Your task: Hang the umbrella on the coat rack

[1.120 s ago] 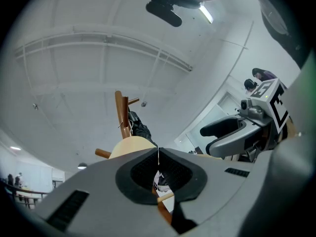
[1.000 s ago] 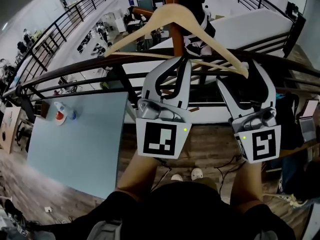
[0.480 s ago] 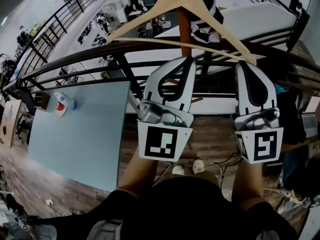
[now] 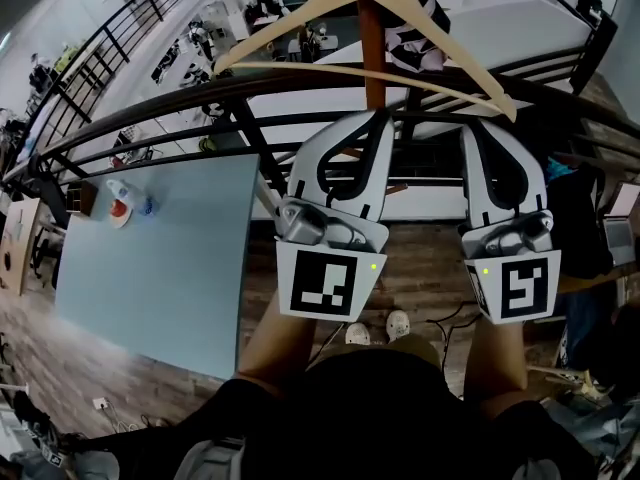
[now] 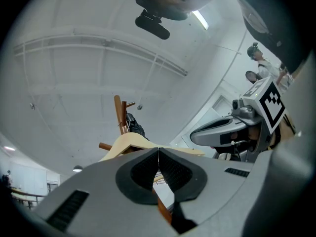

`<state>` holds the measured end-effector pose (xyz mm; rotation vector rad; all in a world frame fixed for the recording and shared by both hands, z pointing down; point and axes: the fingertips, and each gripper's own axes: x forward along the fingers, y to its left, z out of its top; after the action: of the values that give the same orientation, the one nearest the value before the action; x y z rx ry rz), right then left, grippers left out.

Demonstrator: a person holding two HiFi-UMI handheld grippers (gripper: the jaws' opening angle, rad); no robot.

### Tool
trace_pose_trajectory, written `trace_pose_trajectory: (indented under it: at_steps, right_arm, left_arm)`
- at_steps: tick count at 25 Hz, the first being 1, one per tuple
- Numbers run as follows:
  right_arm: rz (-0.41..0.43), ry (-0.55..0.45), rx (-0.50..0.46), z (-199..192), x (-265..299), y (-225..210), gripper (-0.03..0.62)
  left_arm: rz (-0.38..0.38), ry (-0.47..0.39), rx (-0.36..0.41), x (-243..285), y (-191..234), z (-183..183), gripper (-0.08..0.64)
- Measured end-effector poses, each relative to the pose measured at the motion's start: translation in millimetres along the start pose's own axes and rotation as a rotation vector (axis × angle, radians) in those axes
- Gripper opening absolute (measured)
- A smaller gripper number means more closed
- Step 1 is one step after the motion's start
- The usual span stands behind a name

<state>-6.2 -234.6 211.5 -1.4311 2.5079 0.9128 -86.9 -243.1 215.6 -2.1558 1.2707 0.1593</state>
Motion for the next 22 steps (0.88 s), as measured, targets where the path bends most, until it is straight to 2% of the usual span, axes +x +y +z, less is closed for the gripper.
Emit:
trace_pose_trajectory:
  at_steps: [14,22]
  right_arm:
    - [0.01,0.016,-0.008,-1.7,-1.0,13.3,0.031]
    - [0.036,-0.01,0.011,-0.3,3.3,16.6,0.031]
  left_arm:
    - [-0.003,0.008,-0.019,-7.9,1.0,-4.6,0.014]
    - [-0.013,0.009,-0.03,-2.8,-3.0,-5.7,0.014]
